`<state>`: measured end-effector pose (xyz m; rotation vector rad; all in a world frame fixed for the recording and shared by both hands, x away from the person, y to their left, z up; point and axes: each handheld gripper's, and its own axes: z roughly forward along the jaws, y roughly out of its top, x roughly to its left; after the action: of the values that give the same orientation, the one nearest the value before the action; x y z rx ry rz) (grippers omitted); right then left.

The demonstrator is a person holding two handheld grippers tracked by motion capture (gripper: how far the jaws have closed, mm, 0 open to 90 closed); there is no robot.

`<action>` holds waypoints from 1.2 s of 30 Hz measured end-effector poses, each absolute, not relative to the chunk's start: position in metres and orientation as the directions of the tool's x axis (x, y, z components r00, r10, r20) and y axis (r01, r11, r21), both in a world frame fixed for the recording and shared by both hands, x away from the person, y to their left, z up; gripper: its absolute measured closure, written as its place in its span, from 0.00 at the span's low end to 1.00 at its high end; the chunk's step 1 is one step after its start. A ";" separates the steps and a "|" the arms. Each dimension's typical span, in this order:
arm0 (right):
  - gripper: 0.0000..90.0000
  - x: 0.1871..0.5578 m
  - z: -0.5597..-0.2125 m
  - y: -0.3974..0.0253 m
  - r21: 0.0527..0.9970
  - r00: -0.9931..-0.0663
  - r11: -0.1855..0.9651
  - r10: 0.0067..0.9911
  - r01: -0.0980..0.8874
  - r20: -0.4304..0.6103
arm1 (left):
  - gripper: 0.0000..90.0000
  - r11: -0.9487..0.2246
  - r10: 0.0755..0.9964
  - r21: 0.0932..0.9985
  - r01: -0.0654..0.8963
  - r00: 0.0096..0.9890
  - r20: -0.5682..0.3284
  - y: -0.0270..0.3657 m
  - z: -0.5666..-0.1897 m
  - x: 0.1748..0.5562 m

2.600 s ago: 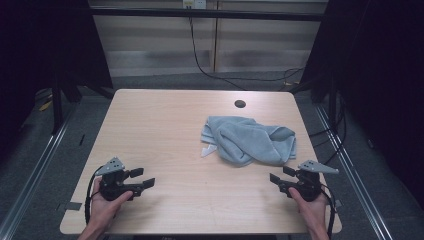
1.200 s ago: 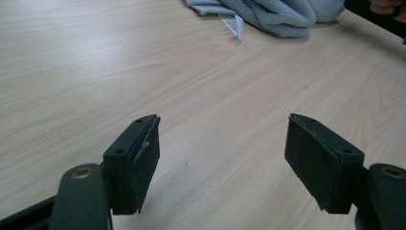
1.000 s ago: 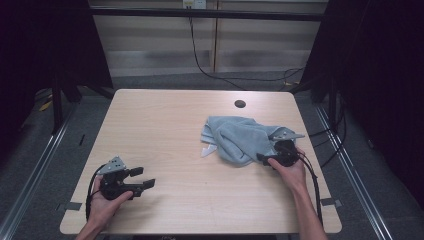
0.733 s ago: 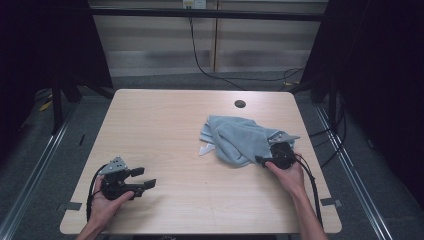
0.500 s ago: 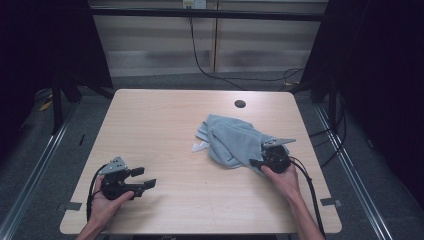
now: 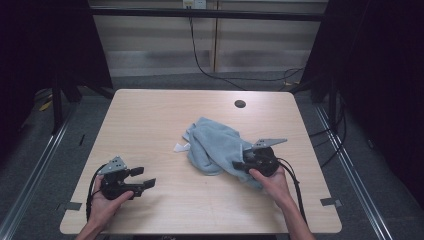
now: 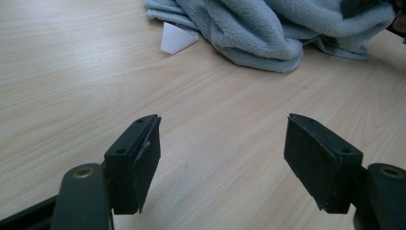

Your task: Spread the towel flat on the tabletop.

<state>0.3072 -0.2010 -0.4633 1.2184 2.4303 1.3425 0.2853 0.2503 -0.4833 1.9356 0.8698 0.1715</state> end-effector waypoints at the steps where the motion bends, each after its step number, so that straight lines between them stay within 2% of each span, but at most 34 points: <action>1: 0.86 0.307 -0.458 -0.199 0.764 -0.679 0.282 0.685 0.580 0.263 | 0.32 -0.275 0.637 0.822 0.499 0.735 -0.234 0.250 -0.483 0.285; 14: 0.87 0.315 -0.387 -0.185 0.880 -0.744 0.186 0.624 0.436 0.237 | 0.32 -0.283 0.630 0.824 0.491 0.743 -0.226 0.247 -0.483 0.286; 18: 0.84 0.332 -0.378 -0.188 0.897 -0.702 0.100 0.661 0.430 0.263 | 0.32 -0.276 0.635 0.826 0.491 0.739 -0.227 0.250 -0.482 0.285; 22: 0.81 0.351 -0.394 -0.200 0.873 -0.633 0.055 0.710 0.485 0.307 | 0.32 -0.275 0.635 0.828 0.489 0.739 -0.226 0.252 -0.482 0.285; 28: 0.75 0.368 -0.446 -0.227 0.807 -0.527 0.061 0.786 0.587 0.324 | 0.32 -0.268 0.641 0.827 0.494 0.733 -0.230 0.253 -0.482 0.286; 31: 0.68 0.369 -0.466 -0.232 0.774 -0.487 0.103 0.826 0.624 0.283 | 0.32 -0.271 0.639 0.827 0.493 0.734 -0.229 0.252 -0.482 0.285; 36: 0.66 0.367 -0.488 -0.239 0.761 -0.472 0.083 0.826 0.643 0.308 | 0.32 -0.274 0.633 0.826 0.492 0.739 -0.231 0.249 -0.482 0.285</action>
<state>0.3668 -0.2385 -0.4881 1.4884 2.1535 1.3357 0.2850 0.2495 -0.4825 1.9321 0.8603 0.1753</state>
